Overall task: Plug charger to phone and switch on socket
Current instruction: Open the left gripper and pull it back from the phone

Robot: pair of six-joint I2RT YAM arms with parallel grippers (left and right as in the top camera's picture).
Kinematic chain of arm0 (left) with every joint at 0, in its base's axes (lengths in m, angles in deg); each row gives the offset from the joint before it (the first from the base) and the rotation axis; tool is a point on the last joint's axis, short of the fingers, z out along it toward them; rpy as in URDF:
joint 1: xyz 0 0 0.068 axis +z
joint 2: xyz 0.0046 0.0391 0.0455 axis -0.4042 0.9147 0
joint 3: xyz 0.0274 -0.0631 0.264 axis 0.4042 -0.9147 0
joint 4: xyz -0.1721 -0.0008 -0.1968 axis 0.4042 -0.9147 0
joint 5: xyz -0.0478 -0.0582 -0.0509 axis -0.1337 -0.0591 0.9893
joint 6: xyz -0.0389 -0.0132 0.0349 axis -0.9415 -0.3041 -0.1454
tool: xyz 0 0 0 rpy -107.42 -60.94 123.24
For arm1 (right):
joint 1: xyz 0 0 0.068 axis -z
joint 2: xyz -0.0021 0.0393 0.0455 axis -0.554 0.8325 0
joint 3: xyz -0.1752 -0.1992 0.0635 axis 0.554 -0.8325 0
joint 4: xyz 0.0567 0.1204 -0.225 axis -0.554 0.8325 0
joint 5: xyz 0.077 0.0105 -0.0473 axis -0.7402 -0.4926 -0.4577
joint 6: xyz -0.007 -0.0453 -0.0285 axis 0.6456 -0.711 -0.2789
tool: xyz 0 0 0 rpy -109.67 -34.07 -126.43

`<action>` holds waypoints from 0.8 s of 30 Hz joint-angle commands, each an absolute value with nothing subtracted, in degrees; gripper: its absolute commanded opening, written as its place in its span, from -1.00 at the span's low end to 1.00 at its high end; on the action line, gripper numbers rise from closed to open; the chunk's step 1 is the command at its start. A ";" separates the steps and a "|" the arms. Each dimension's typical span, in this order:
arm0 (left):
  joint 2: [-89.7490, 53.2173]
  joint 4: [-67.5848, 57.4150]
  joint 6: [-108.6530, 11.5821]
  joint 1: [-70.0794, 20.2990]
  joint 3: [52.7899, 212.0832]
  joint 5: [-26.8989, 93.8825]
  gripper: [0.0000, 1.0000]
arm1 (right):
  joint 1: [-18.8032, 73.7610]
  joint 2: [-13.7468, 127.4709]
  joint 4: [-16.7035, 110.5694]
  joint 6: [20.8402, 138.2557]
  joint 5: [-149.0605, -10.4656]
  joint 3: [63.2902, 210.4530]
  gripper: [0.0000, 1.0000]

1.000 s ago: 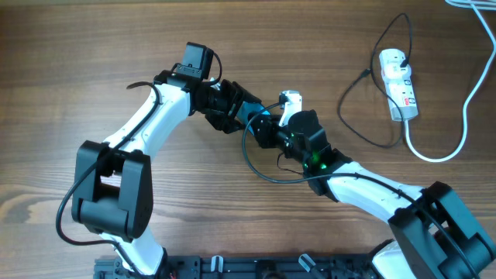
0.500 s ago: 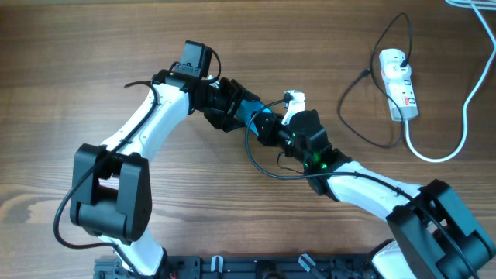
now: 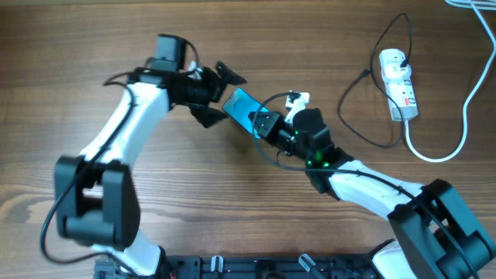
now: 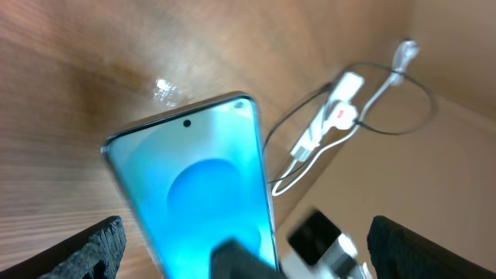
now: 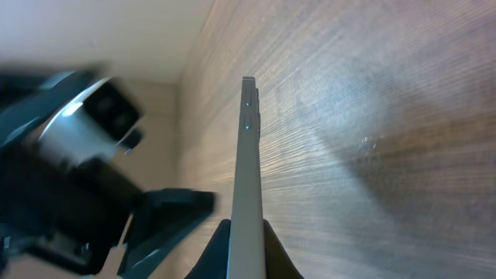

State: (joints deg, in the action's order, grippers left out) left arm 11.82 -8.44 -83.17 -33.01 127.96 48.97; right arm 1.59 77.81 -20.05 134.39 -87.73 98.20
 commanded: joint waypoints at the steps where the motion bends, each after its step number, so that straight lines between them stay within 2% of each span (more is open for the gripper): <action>1: 1.42 -12.09 -71.37 -30.67 129.09 45.86 0.99 | 5.70 76.94 -20.73 149.62 -97.92 99.27 -0.91; 4: -6.54 -19.37 -66.45 -30.58 129.07 35.46 0.99 | 7.86 76.94 -20.79 157.38 -105.13 99.27 -0.91; 9: -18.47 -28.83 -65.03 -30.58 129.07 23.42 1.00 | 8.02 76.94 -21.53 161.86 -112.87 99.27 -0.91; 18: -20.92 -32.77 -70.01 -32.22 123.85 24.01 1.00 | 7.99 76.94 -21.84 161.80 -117.41 99.27 -0.91; 24: -27.33 -18.54 -71.80 -32.68 107.17 29.21 1.00 | 8.02 76.94 -21.82 161.62 -117.94 99.27 -0.91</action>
